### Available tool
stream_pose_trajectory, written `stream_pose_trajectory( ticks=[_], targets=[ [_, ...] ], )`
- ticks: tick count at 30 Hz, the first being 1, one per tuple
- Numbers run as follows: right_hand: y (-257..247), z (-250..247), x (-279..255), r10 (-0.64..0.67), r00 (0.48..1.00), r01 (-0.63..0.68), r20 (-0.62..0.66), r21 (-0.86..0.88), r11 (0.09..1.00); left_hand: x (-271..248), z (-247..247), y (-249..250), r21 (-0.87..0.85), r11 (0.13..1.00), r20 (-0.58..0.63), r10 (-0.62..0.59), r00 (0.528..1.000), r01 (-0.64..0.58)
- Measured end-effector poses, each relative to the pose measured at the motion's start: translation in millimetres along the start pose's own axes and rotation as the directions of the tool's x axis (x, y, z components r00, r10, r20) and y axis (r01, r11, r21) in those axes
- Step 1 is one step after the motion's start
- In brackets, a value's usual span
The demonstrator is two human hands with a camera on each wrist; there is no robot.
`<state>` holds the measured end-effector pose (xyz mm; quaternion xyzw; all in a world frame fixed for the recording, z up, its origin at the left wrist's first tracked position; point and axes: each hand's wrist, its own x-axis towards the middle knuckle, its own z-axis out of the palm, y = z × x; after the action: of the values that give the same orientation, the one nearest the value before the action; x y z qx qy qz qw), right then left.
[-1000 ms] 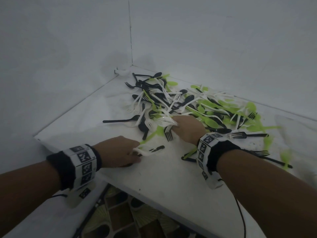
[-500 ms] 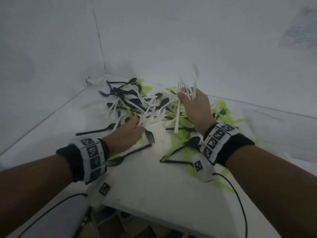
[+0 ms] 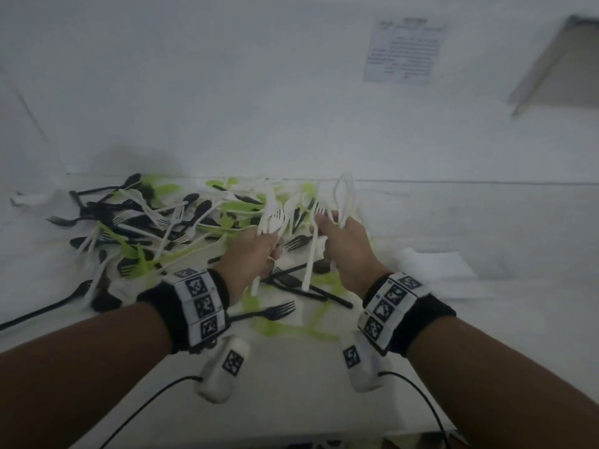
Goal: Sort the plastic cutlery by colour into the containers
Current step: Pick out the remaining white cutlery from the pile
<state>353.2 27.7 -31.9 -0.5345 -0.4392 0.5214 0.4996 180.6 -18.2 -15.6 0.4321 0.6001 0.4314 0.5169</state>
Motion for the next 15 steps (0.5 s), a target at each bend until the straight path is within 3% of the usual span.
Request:
stream_pose_trajectory(
  ticks=[7, 15],
  targets=[
    [-5, -57, 2, 0.018, 1.0, -0.023, 0.025, 0.192, 0.981, -3, 66, 10, -0.008, 0.999, 0.238, -0.042, 0.97, 0.045],
    [1, -81, 11, 0.069, 0.993, -0.086, 0.093, 0.199, 0.976, 4, 93, 13, -0.204, 0.97, 0.219, -0.088, 0.972, 0.134]
  ],
)
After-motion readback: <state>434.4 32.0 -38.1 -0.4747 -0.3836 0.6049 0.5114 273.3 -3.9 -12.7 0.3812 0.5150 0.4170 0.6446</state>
